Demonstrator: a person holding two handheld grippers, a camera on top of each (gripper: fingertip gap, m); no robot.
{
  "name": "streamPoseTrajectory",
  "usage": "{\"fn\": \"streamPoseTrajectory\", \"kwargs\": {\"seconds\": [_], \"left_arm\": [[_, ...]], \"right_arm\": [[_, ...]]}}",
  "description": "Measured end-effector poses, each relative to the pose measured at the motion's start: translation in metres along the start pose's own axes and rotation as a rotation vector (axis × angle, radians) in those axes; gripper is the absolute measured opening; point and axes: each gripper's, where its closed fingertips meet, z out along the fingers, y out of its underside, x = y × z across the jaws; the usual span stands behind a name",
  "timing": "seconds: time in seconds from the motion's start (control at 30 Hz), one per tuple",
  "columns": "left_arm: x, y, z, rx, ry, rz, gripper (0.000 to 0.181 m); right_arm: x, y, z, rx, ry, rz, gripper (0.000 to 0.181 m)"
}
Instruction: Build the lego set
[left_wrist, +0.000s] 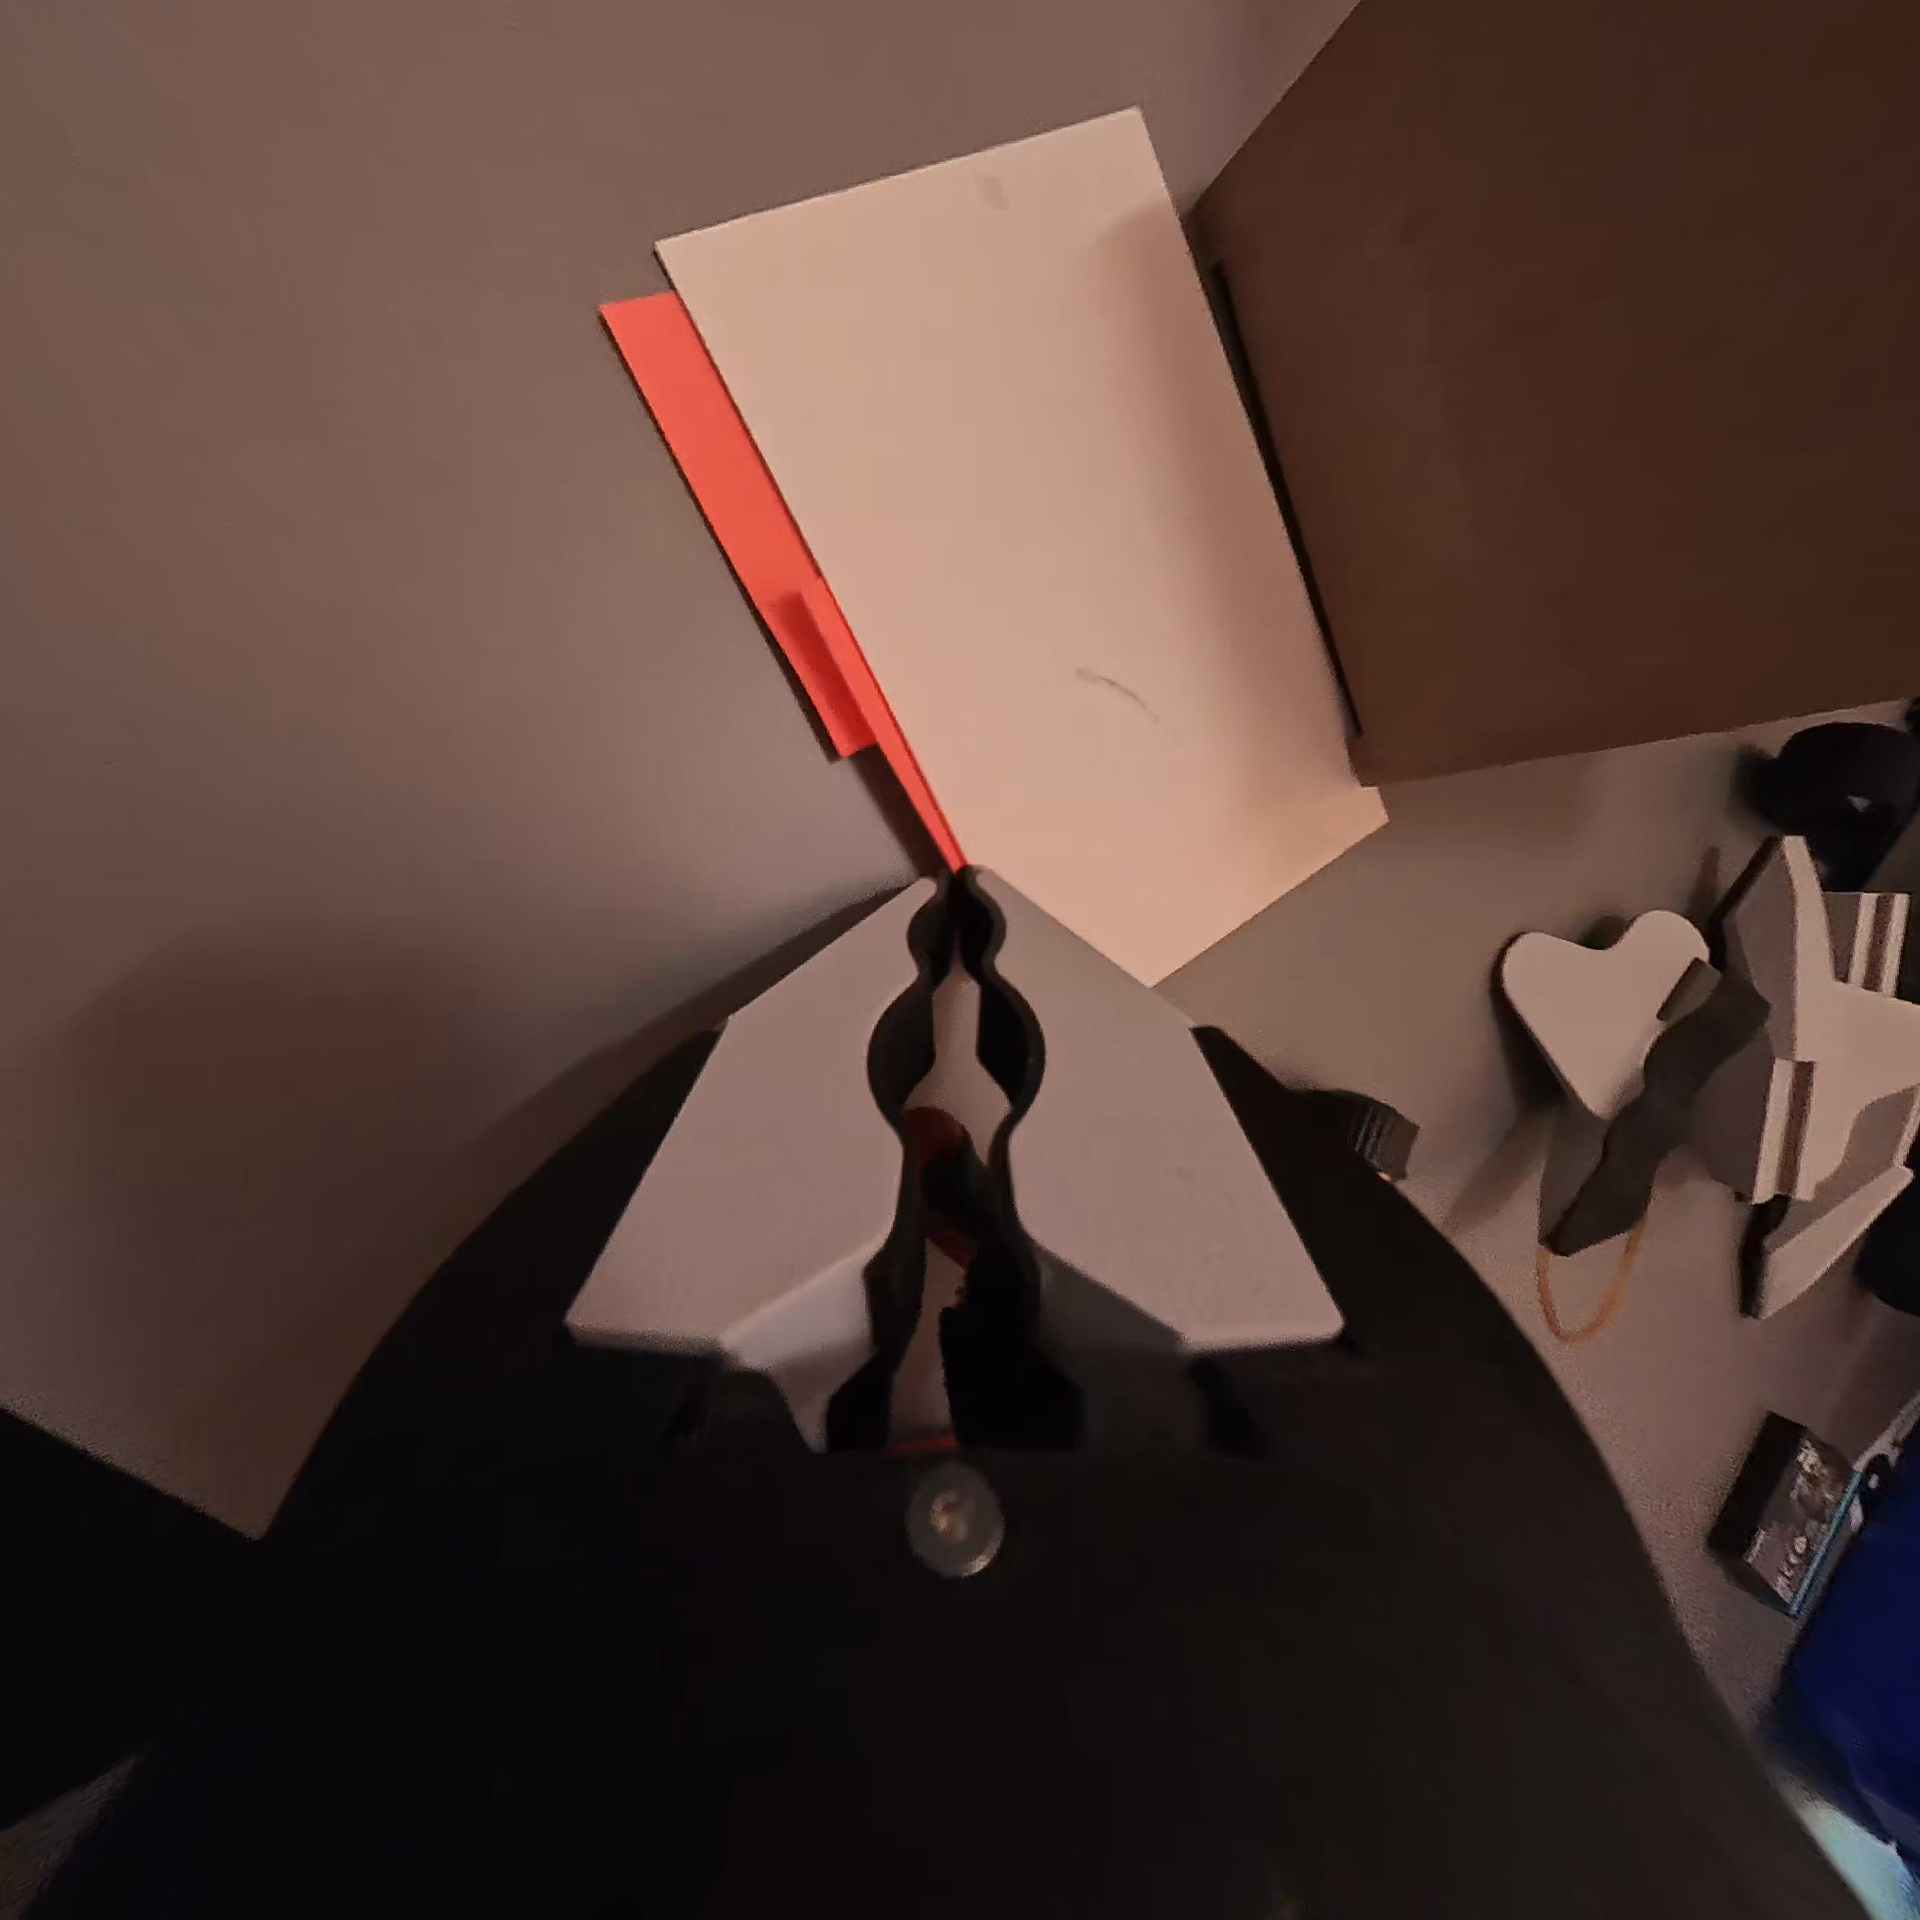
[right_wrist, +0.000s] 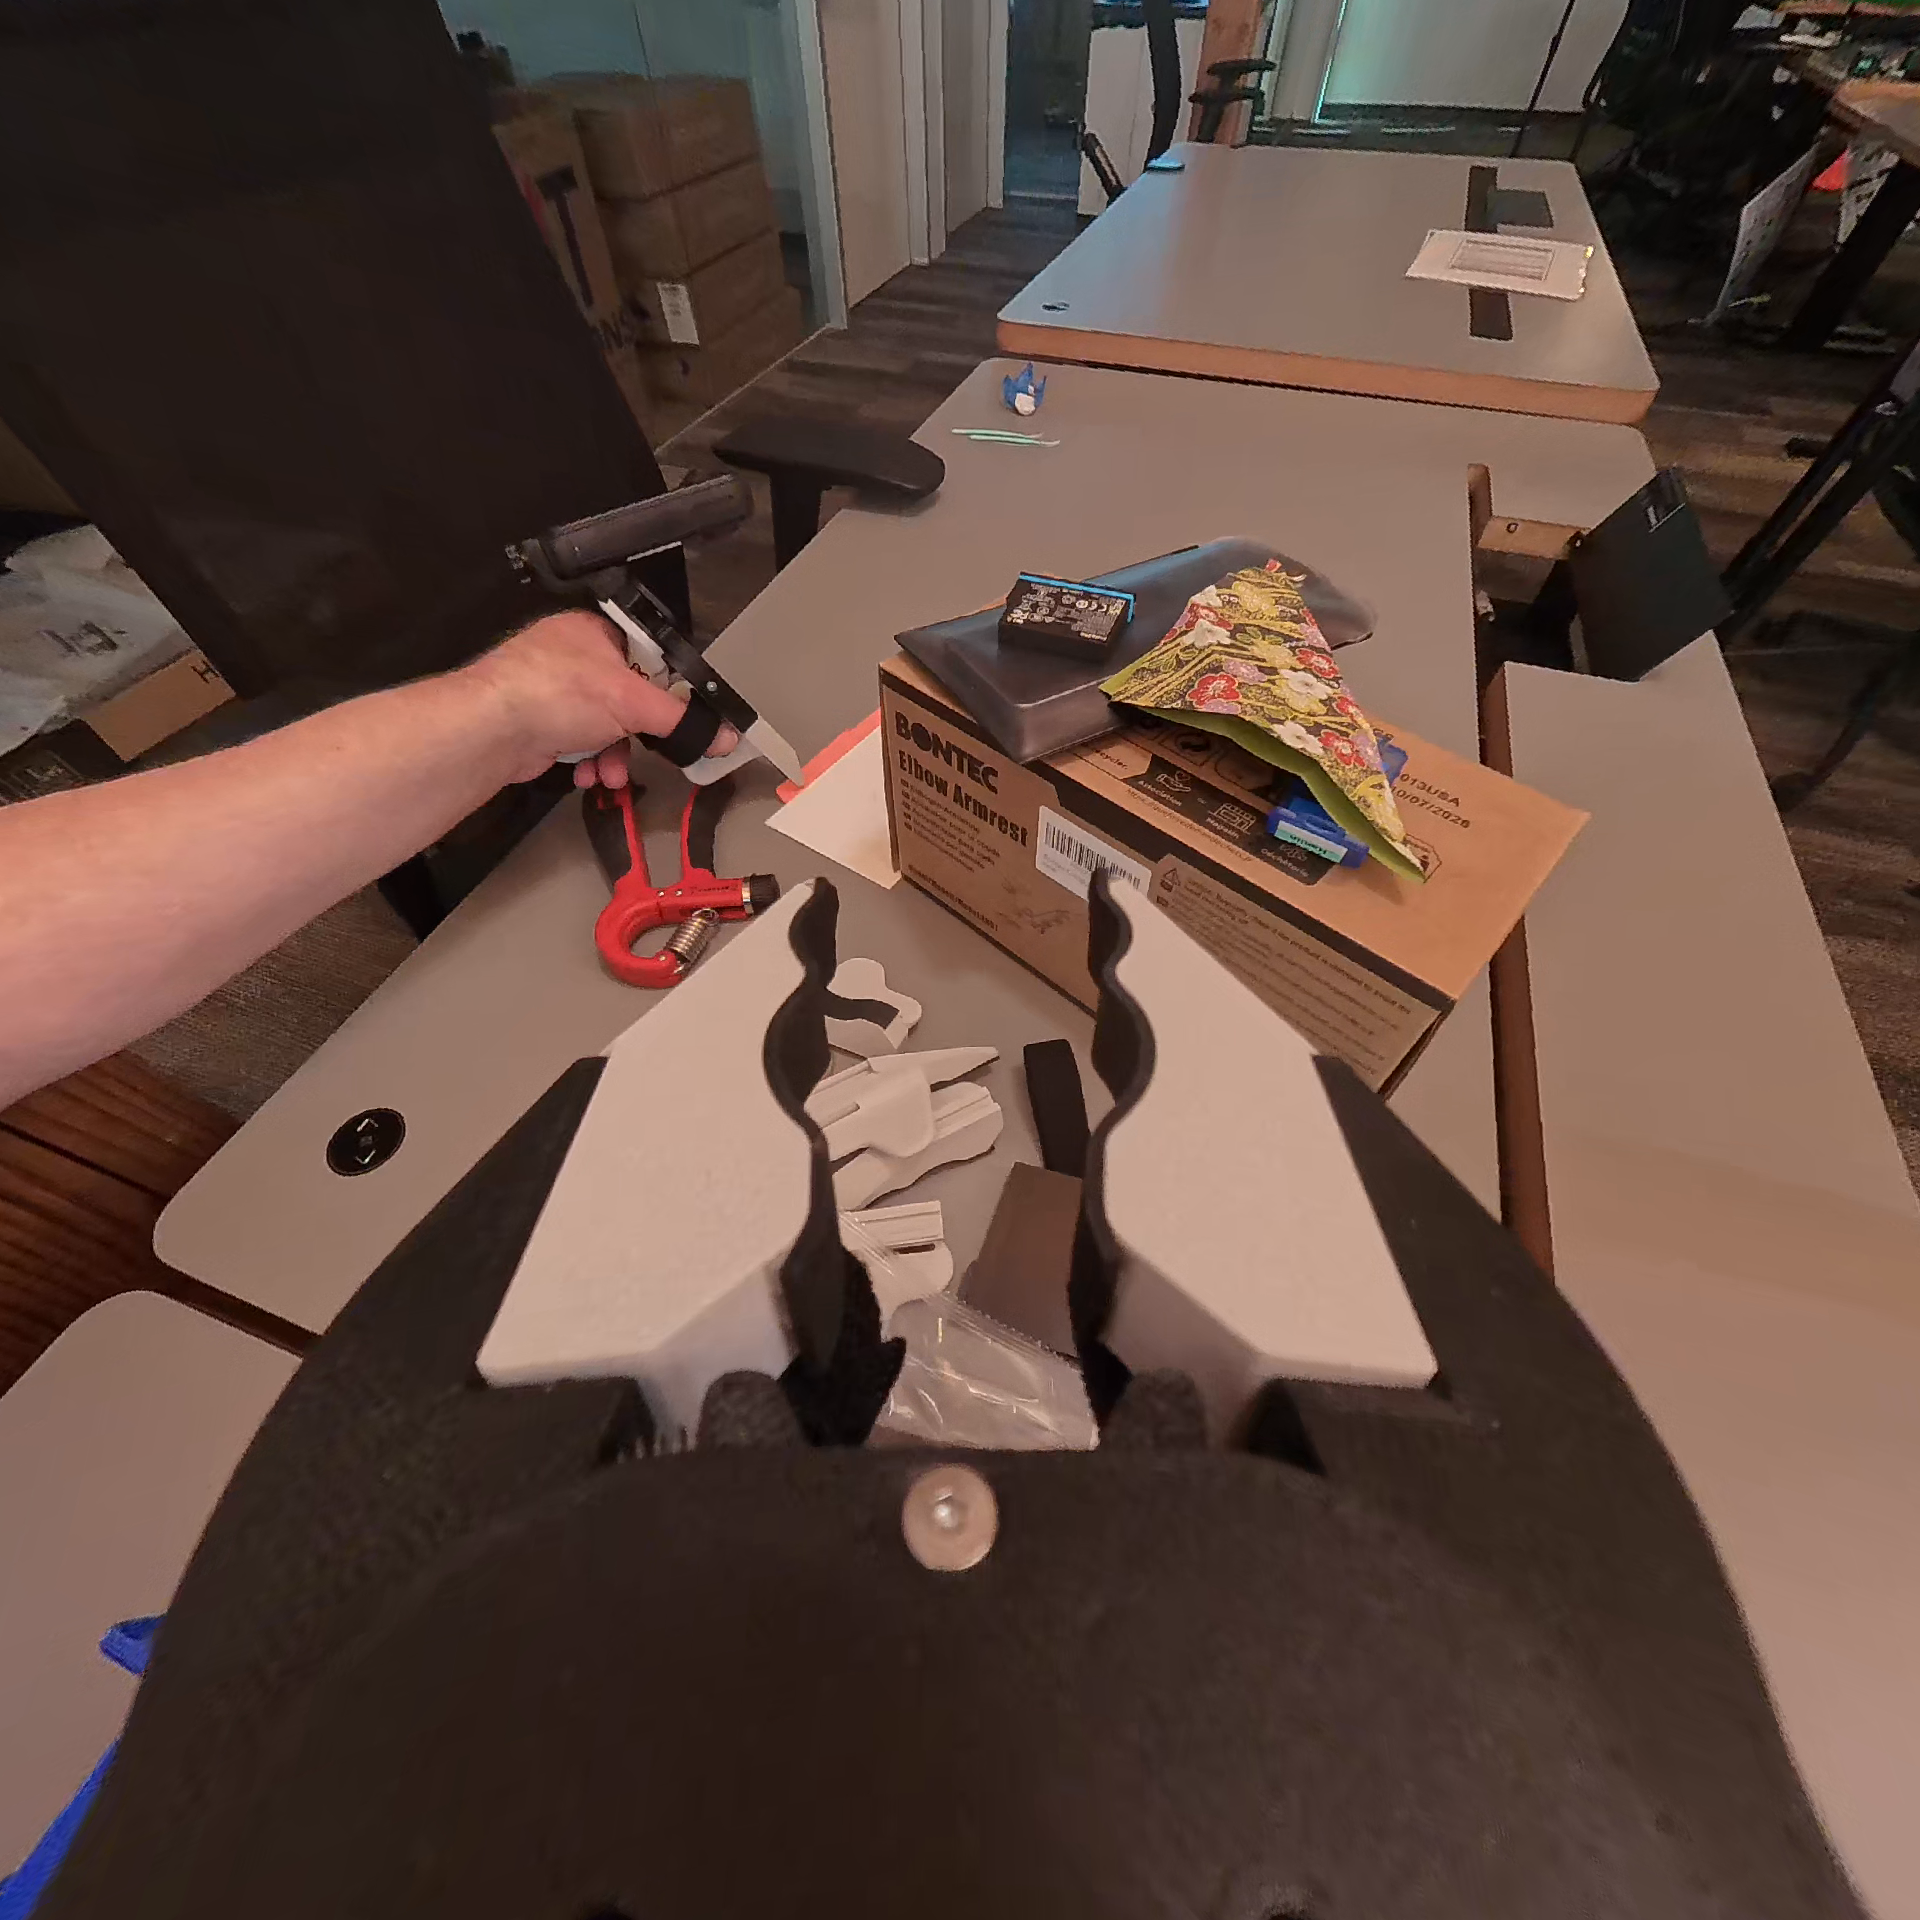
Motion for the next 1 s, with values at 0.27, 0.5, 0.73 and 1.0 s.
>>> {"fn": "streamPoseTrajectory", "kwargs": {"seconds": [0.27, 0.5, 0.73, 1.0], "left_arm": [[0.003, -0.011, -0.015, 0.126, 0.045, 0.032, 0.000], [0.016, -0.040, -0.093, 0.209, -0.213, 0.239, 0.000], [0.070, -0.040, -0.054, 0.037, -0.231, 0.405, 0.013], [0.090, -0.033, -0.101, 0.343, -0.053, 0.276, 0.026]], "right_arm": [[0.001, 0.007, 0.002, -0.015, 0.000, 0.009, 0.046], [-0.001, 0.008, 0.000, -0.013, 0.003, 0.007, 0.046], [-0.008, 0.007, 0.000, -0.008, -0.011, 0.011, 0.046], [0.001, -0.001, -0.022, 0.007, 0.012, 0.012, 0.047]]}}
